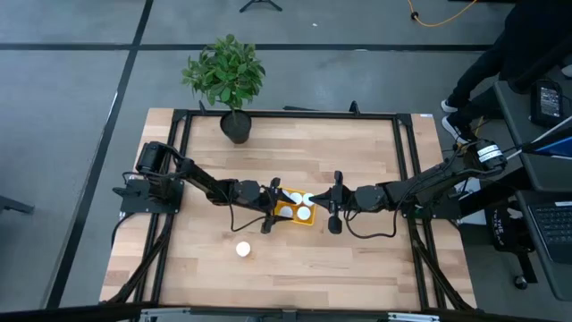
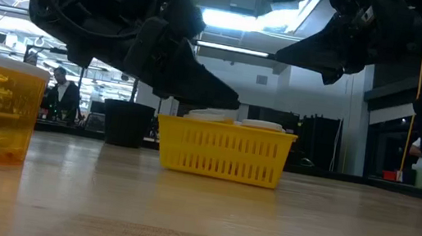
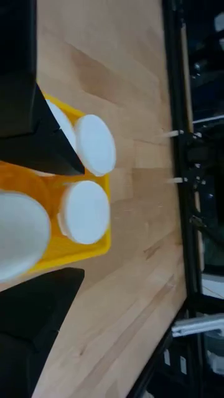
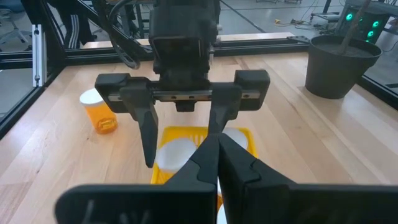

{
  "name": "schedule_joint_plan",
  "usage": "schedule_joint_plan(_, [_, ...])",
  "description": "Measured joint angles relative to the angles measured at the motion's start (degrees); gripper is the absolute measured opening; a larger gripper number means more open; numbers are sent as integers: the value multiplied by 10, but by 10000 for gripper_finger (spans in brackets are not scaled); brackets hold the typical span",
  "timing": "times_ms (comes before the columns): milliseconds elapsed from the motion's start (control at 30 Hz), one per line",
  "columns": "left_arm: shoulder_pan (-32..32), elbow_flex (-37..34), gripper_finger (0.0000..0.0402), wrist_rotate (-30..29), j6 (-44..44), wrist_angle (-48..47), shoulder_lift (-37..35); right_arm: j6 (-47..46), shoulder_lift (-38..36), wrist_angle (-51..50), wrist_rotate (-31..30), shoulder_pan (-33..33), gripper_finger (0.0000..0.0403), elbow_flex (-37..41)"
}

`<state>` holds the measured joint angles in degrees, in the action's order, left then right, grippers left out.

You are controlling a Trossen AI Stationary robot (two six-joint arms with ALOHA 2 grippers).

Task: Pick and place pill bottles into a basket
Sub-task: Put the top orange pill bottle into the yellow bin

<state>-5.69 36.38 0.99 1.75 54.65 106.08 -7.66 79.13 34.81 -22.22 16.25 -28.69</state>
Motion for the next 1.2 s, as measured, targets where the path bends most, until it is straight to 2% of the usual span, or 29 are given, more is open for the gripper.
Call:
schedule_joint_plan(200, [0,0,251,0,25,25,-11,0,0,0,0,0,4,0])
schedule_joint_plan(367, [-2,-2,251,4,42,-23,-56,0,0,-6,0,0,4,0])
schedule_joint_plan(600, [-13,-2,251,-4,69,-234,-154,-2,0,-7,0,0,4,0])
schedule_joint_plan(767, [-33,-2,251,-41,70,-344,-194,-3,0,-9,0,0,4,0])
schedule_joint_plan(867, [-42,-2,251,-74,57,-358,-194,-3,0,-9,0,0,4,0])
schedule_joint_plan(1067, [-45,-3,251,-87,7,-353,-181,-9,0,-9,0,0,4,0])
schedule_joint_plan(1200, [-48,-3,251,-118,-17,-352,-172,-9,0,-9,0,0,4,0])
